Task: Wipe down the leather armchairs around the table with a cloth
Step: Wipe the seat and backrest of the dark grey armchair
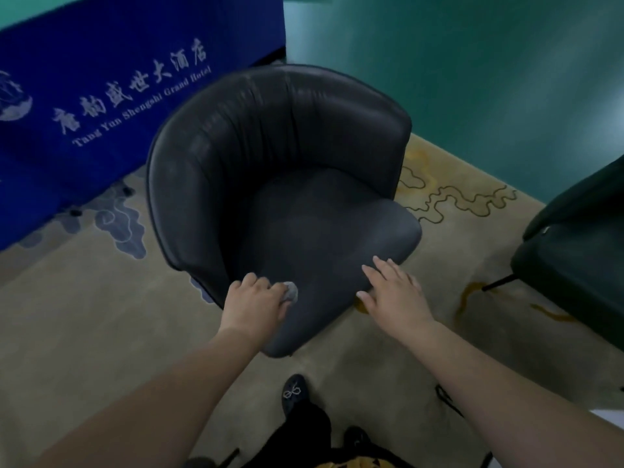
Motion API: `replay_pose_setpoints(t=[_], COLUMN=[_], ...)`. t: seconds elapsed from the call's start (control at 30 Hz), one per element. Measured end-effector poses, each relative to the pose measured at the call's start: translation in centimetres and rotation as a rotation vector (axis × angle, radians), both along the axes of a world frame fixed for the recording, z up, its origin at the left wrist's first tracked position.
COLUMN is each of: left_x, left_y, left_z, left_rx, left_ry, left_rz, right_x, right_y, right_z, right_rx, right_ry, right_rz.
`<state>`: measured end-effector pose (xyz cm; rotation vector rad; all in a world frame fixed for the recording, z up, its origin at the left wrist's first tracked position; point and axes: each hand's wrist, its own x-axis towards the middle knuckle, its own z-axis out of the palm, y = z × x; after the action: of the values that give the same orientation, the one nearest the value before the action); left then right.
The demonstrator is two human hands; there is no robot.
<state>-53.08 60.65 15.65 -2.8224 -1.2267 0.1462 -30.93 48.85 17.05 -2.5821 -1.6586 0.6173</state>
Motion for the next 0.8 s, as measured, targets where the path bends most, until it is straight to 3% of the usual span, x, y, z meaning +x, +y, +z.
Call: replay_pose_setpoints(t=[0.3,0.63,0.8], left_x=[4.7,15.0,22.9], left_y=[6.2,6.6,4.6], left_z=[1.4,2.9,4.3], left_rx=[-0.017,-0.074,-0.179], left_ry=[0.038,0.046,0.055], left_rz=[-0.160,-0.341,-0.550], right_x=[1.9,8.8,13.9], right_y=[1.0,-2.1,-6.3], right_z=[1.3,2.3,2.4], right_rx=[0.016,0.021,0.037], right_ry=[0.024,0.053,0.049], right_rz=[-0.188,-0.393,-0.524])
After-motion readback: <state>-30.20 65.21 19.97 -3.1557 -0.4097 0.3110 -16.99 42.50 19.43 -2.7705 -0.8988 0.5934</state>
